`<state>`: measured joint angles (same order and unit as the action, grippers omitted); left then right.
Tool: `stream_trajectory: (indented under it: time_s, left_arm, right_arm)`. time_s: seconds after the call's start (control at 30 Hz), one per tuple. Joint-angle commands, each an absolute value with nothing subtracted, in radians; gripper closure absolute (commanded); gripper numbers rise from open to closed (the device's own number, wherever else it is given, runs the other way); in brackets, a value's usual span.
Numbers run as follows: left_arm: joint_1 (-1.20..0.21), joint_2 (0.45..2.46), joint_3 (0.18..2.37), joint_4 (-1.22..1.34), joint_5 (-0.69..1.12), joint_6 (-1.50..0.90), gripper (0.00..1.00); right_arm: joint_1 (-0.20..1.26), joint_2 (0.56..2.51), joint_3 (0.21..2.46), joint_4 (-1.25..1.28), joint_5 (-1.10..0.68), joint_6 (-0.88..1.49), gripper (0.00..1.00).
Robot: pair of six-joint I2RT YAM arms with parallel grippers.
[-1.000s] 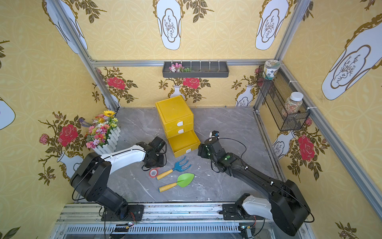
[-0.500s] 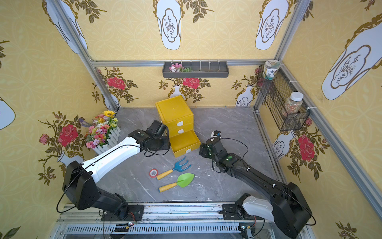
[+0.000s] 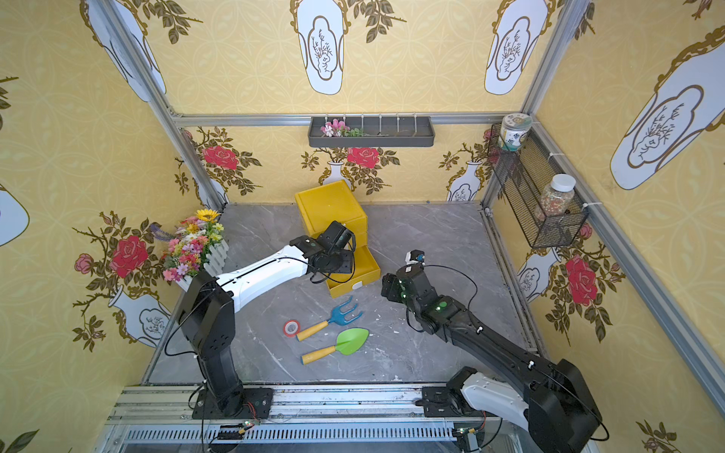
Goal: Place the transparent tape into the drawer according to color
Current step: Place the tape in the drawer.
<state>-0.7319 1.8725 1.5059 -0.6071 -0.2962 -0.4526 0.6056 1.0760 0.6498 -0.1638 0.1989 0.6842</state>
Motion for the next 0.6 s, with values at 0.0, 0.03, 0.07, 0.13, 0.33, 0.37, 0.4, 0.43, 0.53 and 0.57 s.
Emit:
stream_trajectory:
  time_s: [0.0, 0.03, 0.07, 0.13, 0.33, 0.37, 0.4, 0.43, 0.53, 0.57]
  left_arm:
    - [-0.729, 1.919, 1.517, -0.568, -0.312, -0.460, 0.50]
    - [-0.729, 1.929, 1.515, -0.565, -0.305, -0.463, 0.50]
    - [-0.729, 1.937, 1.511, -0.560, -0.296, -0.465, 0.50]
    - [-0.729, 1.946, 1.501, -0.547, -0.284, -0.469, 0.50]
    - [-0.730, 1.964, 1.480, -0.530, -0.270, -0.468, 0.50]
    - [-0.730, 1.963, 1.474, -0.530, -0.273, -0.469, 0.50]
    - [-0.731, 1.956, 1.463, -0.526, -0.278, -0.470, 0.50]
    - [-0.732, 1.947, 1.451, -0.517, -0.283, -0.473, 0.51]
    - [-0.737, 1.907, 1.408, -0.485, -0.299, -0.477, 0.50]
    - [-0.741, 1.896, 1.398, -0.475, -0.309, -0.476, 0.51]
  right_arm:
    - [0.607, 1.068, 0.648, -0.161, 0.221, 0.693, 0.20]
    - [0.607, 1.068, 0.648, -0.161, 0.221, 0.694, 0.20]
    - [0.608, 1.069, 0.647, -0.161, 0.221, 0.694, 0.20]
    - [0.607, 1.068, 0.645, -0.160, 0.221, 0.697, 0.20]
    - [0.607, 1.062, 0.650, -0.167, 0.226, 0.697, 0.20]
    - [0.607, 1.060, 0.652, -0.169, 0.227, 0.697, 0.20]
    - [0.607, 1.058, 0.652, -0.171, 0.230, 0.698, 0.20]
    - [0.607, 1.057, 0.652, -0.173, 0.233, 0.698, 0.20]
    - [0.607, 1.055, 0.655, -0.176, 0.235, 0.697, 0.20]
    - [0.607, 1.055, 0.656, -0.176, 0.237, 0.696, 0.20]
